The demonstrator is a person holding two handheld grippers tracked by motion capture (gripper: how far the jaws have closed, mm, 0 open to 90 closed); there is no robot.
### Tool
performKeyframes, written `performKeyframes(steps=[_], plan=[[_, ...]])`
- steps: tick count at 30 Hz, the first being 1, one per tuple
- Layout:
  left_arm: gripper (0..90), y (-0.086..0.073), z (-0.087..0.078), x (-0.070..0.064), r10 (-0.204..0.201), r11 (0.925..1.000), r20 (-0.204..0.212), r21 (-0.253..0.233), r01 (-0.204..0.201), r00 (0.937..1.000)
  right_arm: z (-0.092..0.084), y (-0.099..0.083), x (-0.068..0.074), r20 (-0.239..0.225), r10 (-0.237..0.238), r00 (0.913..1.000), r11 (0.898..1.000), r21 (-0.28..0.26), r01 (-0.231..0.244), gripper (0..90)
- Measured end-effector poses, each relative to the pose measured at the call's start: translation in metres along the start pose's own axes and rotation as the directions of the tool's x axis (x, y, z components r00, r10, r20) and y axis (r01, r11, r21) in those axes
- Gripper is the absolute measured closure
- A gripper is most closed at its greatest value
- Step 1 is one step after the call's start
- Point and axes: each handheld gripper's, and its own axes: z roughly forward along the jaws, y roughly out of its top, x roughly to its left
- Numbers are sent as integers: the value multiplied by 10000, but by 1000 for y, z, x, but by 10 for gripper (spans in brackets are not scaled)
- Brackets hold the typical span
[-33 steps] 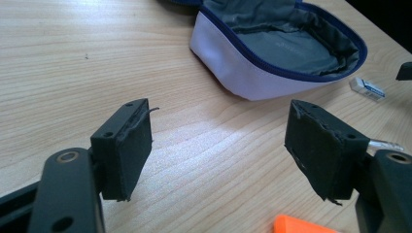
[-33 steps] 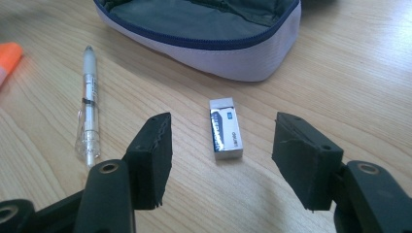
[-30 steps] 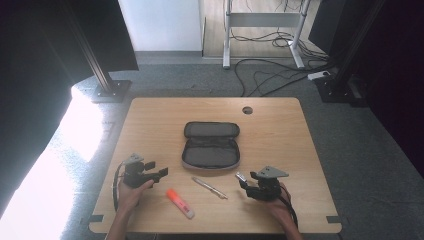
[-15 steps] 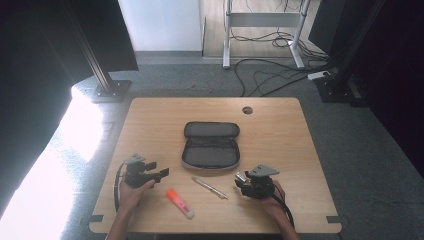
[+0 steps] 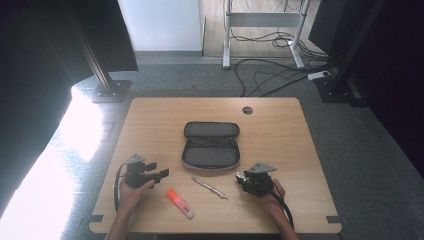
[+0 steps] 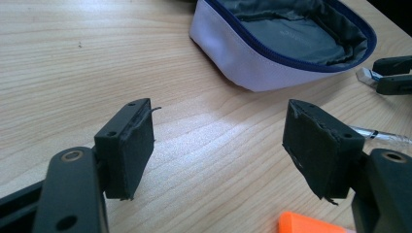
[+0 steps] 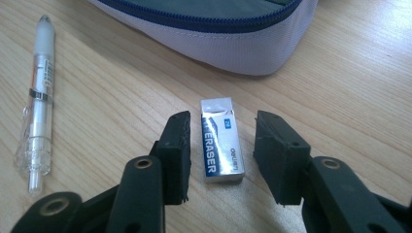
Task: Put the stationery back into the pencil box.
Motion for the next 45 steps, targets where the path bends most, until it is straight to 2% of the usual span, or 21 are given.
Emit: performKeyframes(steps=[4, 11, 19, 23, 28, 45], plan=[[275, 0, -1, -1, 16, 10000, 7, -60, -16, 10000, 1, 0, 2, 194, -288, 9994, 9996, 7, 288, 597], [275, 0, 0, -1, 89, 10000, 31, 25, -89, 10000, 0, -1, 4, 146, -236, 9996, 9997, -31, 236, 715], [283, -1, -1, -2, 133, 9999, -5, -37, -133, 9999, -3, -2, 4, 128, -30, 9999, 10000, -71, 31, 726], [283, -1, -1, -1, 77, 10000, -25, -23, -77, 10000, -9, -3, 0, 40, 255, 9997, 9992, -322, -253, 727], [289, -1, -2, -4, 144, 9999, -42, -73, -145, 9999, -19, -1, -2, 10, 359, 9994, 9971, -665, -357, 727], [282, 0, 0, -8, 255, 9995, 92, 162, -256, 9996, -33, 7, -1, -151, 414, 9990, 9918, -1204, -429, 728]])
